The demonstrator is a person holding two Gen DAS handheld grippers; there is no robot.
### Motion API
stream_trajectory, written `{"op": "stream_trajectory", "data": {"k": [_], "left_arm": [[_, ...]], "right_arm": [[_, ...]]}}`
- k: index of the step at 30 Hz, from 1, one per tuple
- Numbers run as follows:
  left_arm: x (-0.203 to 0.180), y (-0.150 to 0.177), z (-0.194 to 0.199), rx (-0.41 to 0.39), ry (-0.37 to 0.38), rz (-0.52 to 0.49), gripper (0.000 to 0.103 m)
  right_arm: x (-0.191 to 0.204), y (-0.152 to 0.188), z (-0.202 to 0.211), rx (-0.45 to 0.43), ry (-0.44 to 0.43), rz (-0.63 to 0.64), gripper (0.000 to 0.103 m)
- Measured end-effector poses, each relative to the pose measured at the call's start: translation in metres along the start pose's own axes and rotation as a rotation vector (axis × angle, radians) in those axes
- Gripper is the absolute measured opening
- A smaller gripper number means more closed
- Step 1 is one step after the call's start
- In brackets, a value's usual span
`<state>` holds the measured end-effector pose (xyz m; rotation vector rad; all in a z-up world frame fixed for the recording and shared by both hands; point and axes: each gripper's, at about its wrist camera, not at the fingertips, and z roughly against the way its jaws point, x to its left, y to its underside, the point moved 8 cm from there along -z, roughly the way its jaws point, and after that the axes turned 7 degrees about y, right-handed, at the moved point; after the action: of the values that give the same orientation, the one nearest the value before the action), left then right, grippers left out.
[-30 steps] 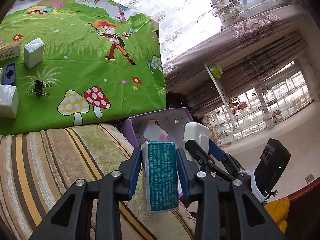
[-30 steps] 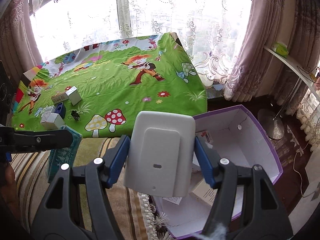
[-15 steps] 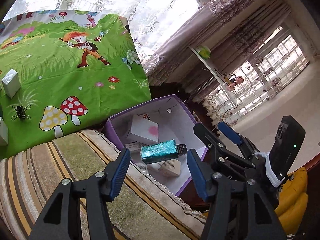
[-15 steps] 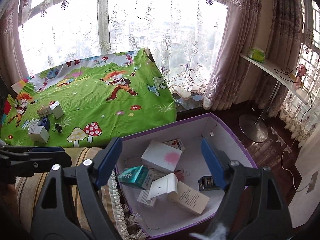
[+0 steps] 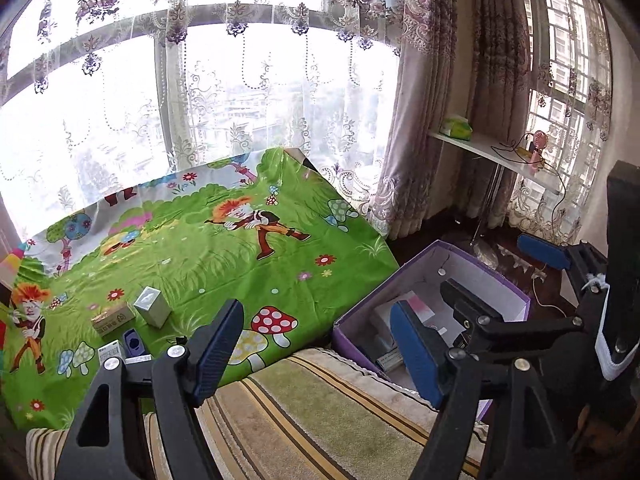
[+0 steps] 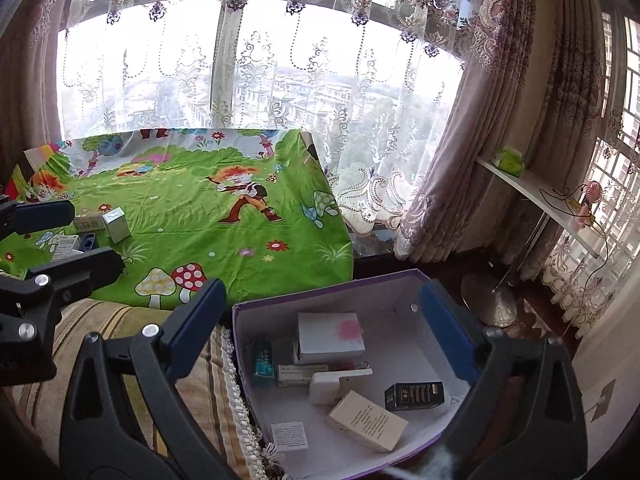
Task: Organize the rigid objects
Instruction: 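Move both open tools back toward the remaining items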
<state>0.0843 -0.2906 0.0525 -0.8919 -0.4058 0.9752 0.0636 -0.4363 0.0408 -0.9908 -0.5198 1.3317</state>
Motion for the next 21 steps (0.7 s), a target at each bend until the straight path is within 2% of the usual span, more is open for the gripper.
{"op": "stream_trajectory", "data": {"k": [3, 9, 12, 16, 21], "left_arm": [[0.004, -0.005, 0.009, -0.042, -0.015, -0.047, 0.076], [0.027, -0.005, 0.019, -0.042, -0.182, -0.115, 0.079], [0.045, -0.002, 0.024, -0.041, -0.194, -0.062, 0.079], [0.068, 0.000, 0.032, -0.055, -0.248, -0.010, 0.079], [0.089, 0.003, 0.041, -0.072, -0.260, 0.051, 0.079]], "right_arm": [[0.001, -0.004, 0.003, -0.013, -0.006, -0.016, 0.100], [0.011, -0.013, 0.008, -0.038, -0.032, -0.022, 0.101], [0.020, -0.016, 0.009, -0.039, -0.055, -0.025, 0.101], [0.035, -0.017, 0.011, -0.042, -0.065, 0.000, 0.101], [0.047, -0.020, 0.012, -0.043, -0.081, 0.010, 0.101]]}}
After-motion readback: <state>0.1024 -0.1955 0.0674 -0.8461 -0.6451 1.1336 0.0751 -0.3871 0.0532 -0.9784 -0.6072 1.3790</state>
